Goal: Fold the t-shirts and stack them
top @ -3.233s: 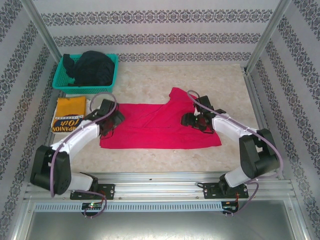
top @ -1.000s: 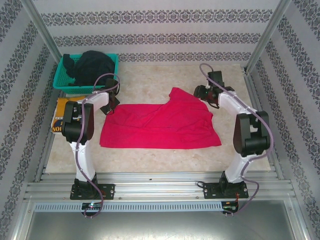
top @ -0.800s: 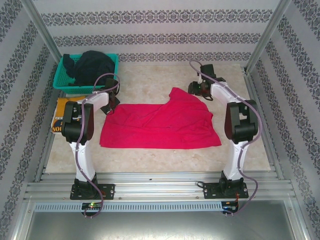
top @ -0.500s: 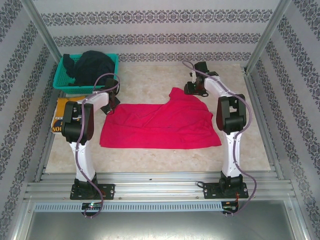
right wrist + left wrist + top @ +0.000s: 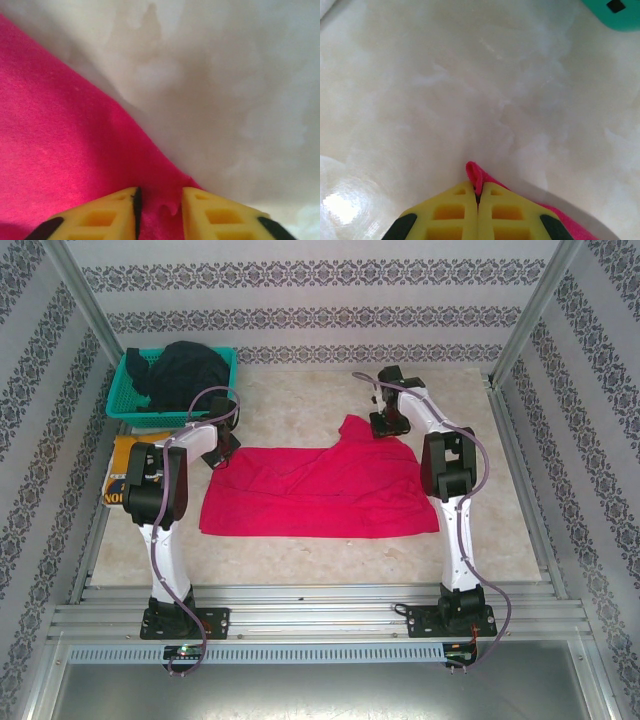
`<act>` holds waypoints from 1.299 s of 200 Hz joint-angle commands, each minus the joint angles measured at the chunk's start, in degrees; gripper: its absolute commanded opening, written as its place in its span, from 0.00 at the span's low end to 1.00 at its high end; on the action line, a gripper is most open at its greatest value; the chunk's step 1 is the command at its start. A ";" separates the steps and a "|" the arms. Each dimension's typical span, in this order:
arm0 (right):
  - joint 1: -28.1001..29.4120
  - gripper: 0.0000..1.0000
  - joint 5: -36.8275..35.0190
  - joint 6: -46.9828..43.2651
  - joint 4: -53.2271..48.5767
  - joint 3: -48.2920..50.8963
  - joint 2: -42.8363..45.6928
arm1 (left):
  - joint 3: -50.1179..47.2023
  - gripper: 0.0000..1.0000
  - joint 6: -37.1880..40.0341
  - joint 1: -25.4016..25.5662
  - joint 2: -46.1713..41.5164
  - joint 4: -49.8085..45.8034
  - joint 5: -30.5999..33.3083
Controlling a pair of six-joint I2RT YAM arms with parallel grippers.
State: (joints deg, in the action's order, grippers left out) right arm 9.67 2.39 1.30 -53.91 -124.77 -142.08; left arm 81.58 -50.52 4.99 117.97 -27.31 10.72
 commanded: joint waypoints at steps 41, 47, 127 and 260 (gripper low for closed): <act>0.66 0.00 -1.07 -2.24 -2.06 -1.09 1.41 | 0.15 0.00 1.11 -1.05 -2.44 0.78 0.01; 0.72 0.00 -1.20 -2.37 -0.98 -0.56 2.59 | 0.19 0.00 1.13 -1.06 -2.59 0.81 -0.07; 1.01 0.00 -1.17 -0.35 9.52 12.00 18.57 | -0.96 0.00 1.36 -1.30 -8.36 1.88 0.21; 3.20 0.00 1.79 2.05 16.73 42.61 46.13 | -10.74 0.00 0.68 -4.28 -14.99 6.45 -7.24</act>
State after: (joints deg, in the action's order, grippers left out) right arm 11.90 4.03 1.98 -38.79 -86.59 -101.54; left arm 72.40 -50.33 1.41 106.85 -22.96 4.60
